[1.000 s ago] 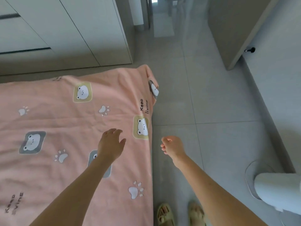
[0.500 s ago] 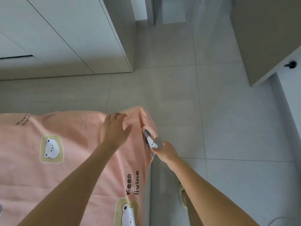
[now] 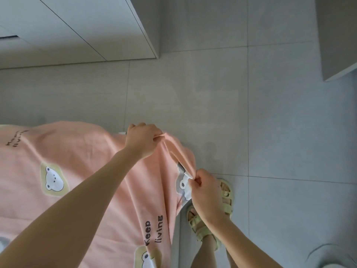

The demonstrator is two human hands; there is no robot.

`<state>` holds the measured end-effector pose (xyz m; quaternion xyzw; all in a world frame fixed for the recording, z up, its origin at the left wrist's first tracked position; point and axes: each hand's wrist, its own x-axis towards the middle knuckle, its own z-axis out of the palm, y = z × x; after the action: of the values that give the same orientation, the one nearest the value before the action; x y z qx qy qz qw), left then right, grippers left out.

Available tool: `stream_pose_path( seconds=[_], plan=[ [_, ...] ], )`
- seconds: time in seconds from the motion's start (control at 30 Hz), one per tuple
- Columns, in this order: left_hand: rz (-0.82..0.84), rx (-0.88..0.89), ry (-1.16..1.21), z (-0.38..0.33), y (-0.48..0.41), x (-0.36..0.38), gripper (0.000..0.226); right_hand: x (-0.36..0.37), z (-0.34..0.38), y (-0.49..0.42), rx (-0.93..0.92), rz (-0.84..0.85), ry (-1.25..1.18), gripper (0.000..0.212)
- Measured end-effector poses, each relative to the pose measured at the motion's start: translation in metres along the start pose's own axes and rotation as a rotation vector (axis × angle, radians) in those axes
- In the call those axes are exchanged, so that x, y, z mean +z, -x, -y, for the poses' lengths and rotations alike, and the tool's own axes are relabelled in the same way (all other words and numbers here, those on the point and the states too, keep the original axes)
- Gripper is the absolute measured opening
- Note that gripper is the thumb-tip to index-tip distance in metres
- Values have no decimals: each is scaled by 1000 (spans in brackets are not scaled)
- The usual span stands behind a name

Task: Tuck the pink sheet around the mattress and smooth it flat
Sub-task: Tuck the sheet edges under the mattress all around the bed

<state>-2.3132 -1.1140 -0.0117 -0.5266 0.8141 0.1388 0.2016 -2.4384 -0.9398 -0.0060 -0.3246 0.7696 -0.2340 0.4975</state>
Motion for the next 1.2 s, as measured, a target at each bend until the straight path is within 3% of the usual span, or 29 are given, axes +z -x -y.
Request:
stream_pose_path(
  seconds=[0.2, 0.3, 0.4, 0.5, 0.57, 0.67, 0.77, 0.83, 0.93, 1.1, 1.2],
  plan=[
    [-96, 228, 244, -2, 9, -12, 17, -49, 23, 40, -86, 6, 15, 31],
    [-149, 107, 148, 4, 12, -7, 29, -35, -7, 2, 142, -64, -238, 19],
    [-176, -41, 208, 6, 32, 3, 44, -14, -38, -25, 406, 63, -475, 12],
    [-325, -91, 395, 2, 82, 15, 34, -3, -42, -29, 421, 162, -523, 16],
    [-347, -173, 463, -3, 120, 26, 17, -2, -33, -31, 377, 170, -397, 17],
    [-213, -468, 602, -7, 160, 45, 15, -9, -11, -32, 159, 133, 86, 31],
    [-50, -846, 853, -24, 189, 65, 40, -29, 20, -26, -115, 167, 549, 48],
    [91, -1097, 1183, -50, 205, 76, 44, -41, 38, -24, -266, 270, 731, 45],
    [244, -1494, 1763, -100, 221, 85, 30, -49, 59, -25, -374, 434, 921, 24],
    [92, -1980, 2278, -142, 226, 111, 23, -57, 97, -18, -489, 689, 1151, 39],
    [-312, -2083, 2766, -153, 224, 124, 41, -56, 117, -12, -578, 837, 1283, 38]
  ],
)
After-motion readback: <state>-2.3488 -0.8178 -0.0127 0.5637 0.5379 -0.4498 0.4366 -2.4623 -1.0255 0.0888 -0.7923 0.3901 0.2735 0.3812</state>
